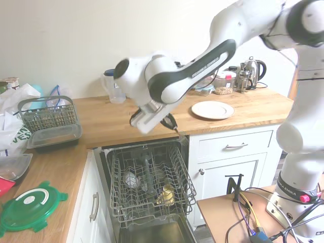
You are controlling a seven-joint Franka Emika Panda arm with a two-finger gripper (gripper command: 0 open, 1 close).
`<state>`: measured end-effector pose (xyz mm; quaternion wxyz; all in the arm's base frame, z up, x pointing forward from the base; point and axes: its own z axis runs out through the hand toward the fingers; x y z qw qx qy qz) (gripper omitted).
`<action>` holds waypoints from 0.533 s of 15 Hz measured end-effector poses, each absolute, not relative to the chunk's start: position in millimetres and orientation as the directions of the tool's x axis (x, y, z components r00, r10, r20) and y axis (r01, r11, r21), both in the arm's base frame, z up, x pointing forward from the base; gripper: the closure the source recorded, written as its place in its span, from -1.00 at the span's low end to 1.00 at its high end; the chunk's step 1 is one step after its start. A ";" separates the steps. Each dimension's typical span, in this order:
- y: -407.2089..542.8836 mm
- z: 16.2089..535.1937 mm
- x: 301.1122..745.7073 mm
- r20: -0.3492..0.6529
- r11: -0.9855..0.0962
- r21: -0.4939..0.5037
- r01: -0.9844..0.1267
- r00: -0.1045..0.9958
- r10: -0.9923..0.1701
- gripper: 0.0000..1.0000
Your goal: Put the fork in the dishwasher
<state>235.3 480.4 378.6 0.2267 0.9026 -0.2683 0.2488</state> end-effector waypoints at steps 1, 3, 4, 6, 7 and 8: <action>493.3 363.1 238.6 0.566 -0.752 0.296 -0.590 0.742 -0.359 1.00; 523.9 333.9 248.2 0.560 -0.748 0.324 -0.580 0.755 -0.343 1.00; 541.6 311.7 248.3 0.555 -0.745 0.339 -0.575 0.761 -0.335 1.00; 569.3 276.9 250.0 0.560 -0.732 0.359 -0.579 0.761 -0.327 1.00; 581.3 268.8 252.1 0.560 -0.727 0.365 -0.582 0.761 -0.328 1.00; 593.2 266.2 253.7 0.555 -0.720 0.370 -0.587 0.761 -0.336 -1.00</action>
